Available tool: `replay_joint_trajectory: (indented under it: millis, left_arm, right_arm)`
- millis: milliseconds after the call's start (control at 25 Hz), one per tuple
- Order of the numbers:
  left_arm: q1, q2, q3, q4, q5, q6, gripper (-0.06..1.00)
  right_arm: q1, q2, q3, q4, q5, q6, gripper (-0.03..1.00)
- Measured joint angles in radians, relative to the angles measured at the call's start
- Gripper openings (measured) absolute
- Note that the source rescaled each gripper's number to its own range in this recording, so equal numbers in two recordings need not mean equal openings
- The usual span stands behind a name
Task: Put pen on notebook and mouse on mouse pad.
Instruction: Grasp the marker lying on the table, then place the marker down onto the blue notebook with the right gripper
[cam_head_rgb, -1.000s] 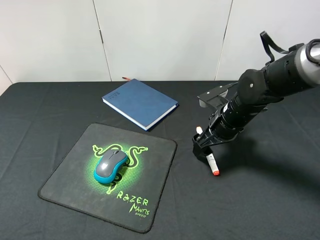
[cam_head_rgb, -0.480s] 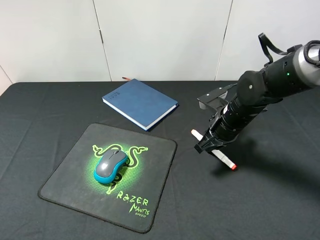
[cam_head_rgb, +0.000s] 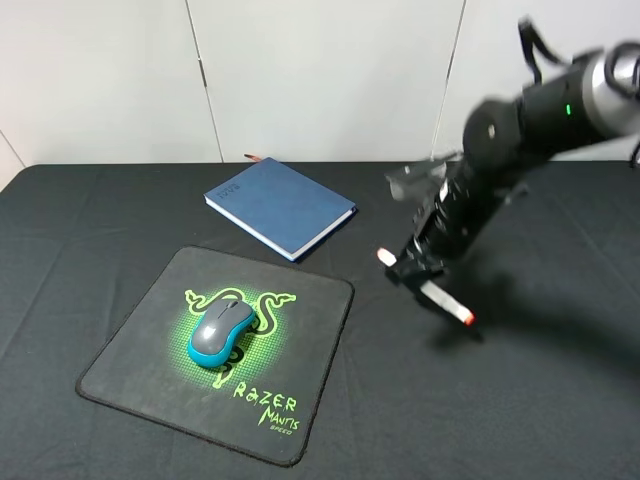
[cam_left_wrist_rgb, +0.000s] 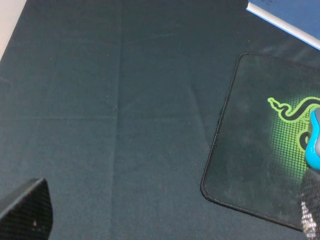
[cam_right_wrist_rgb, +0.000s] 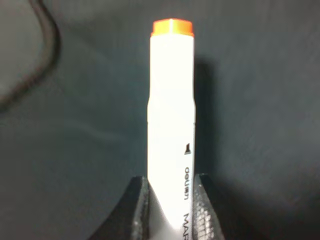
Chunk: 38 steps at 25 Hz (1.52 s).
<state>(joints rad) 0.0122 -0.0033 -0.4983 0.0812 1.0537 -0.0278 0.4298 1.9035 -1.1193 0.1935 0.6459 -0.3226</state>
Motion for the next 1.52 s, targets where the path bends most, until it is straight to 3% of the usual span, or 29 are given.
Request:
replay_joint_trajectory:
  millis: [440,1000,1520]
  left_arm:
    - [0.0,0.0,0.0,0.0,0.0,0.0,0.94]
    - [0.0,0.0,0.0,0.0,0.0,0.001,0.94]
    - [0.0,0.0,0.0,0.001,0.0,0.001,0.94]
  right_arm:
    - [0.01,0.107,-0.439,-0.016,0.187,0.026,0.0]
    - [0.13,0.465,-0.993,-0.045,0.252,0.024,0.0]
    - [0.177,0.589,-1.051,-0.011,0.142,0.016,0.0]
